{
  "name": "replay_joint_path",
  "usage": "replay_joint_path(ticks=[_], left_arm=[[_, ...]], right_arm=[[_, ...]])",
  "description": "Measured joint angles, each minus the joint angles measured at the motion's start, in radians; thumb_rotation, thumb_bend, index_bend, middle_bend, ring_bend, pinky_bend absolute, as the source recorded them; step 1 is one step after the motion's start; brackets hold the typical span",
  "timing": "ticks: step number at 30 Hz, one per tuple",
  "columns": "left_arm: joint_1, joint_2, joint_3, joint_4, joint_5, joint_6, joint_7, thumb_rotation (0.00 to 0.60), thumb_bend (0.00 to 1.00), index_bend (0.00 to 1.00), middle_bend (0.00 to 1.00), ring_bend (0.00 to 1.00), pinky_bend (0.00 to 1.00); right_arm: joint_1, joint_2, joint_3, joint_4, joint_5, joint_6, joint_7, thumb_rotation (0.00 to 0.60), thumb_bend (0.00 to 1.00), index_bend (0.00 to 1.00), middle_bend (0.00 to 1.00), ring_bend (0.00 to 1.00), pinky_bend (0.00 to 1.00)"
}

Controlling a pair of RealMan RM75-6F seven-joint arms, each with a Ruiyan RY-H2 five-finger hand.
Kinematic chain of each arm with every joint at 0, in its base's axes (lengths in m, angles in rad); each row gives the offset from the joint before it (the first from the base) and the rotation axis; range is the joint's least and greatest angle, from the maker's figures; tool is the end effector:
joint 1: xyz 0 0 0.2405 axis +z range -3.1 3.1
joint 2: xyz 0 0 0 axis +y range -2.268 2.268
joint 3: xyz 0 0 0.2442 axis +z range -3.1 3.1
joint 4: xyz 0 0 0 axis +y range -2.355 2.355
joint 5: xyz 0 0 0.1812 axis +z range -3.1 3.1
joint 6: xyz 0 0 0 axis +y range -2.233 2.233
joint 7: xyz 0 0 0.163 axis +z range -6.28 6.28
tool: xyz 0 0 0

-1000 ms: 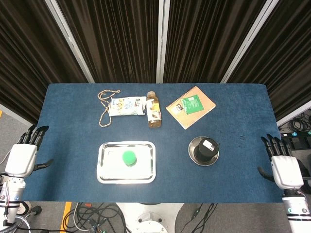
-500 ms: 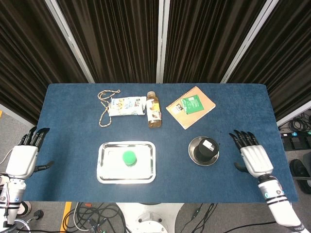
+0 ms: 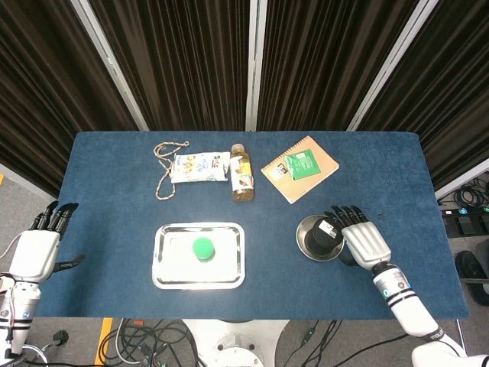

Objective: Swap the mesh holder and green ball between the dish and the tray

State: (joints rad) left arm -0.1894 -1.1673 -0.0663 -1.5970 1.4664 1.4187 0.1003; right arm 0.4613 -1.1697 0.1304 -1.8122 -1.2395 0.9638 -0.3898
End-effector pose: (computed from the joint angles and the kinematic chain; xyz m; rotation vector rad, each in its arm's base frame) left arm -0.2735 0.2291 0.1613 -1.4666 -0.8384 -0.8903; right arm -0.2004 -0.2800 0.0894 1.8571 -0.9517 0.7308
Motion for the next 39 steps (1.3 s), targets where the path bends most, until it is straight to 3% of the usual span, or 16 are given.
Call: replay_joint_path(ticks=[10, 18, 26, 39], left_arm=[[0.005, 0.007, 0.008, 0.001, -0.011, -0.013, -0.014, 0.6, 0.06, 0.08, 0.1, 0.01, 0.18], [0.008, 0.011, 0.015, 0.002, 0.011, -0.004, -0.026, 0.6, 0.06, 0.08, 0.1, 0.01, 0.18], [0.008, 0.015, 0.014, -0.002, 0.012, -0.003, -0.025, 0.6, 0.06, 0.08, 0.1, 0.01, 0.18], [0.003, 0.015, 0.012, -0.005, 0.006, -0.014, -0.027, 0.6, 0.06, 0.08, 0.1, 0.01, 0.18]], right_arm=[[0.084, -0.035, 0.01, 0.02, 0.096, -0.062, -0.052, 0.6, 0.17, 0.0, 0.02, 0.0, 0.0], [0.139, -0.056, 0.008, 0.04, 0.165, -0.083, -0.08, 0.6, 0.18, 0.0, 0.17, 0.05, 0.08], [0.146, -0.065, -0.012, 0.051, 0.169, -0.063, -0.067, 0.6, 0.21, 0.0, 0.25, 0.19, 0.19], [0.145, -0.048, -0.017, 0.036, 0.124, -0.017, -0.024, 0.6, 0.27, 0.0, 0.31, 0.25, 0.24]])
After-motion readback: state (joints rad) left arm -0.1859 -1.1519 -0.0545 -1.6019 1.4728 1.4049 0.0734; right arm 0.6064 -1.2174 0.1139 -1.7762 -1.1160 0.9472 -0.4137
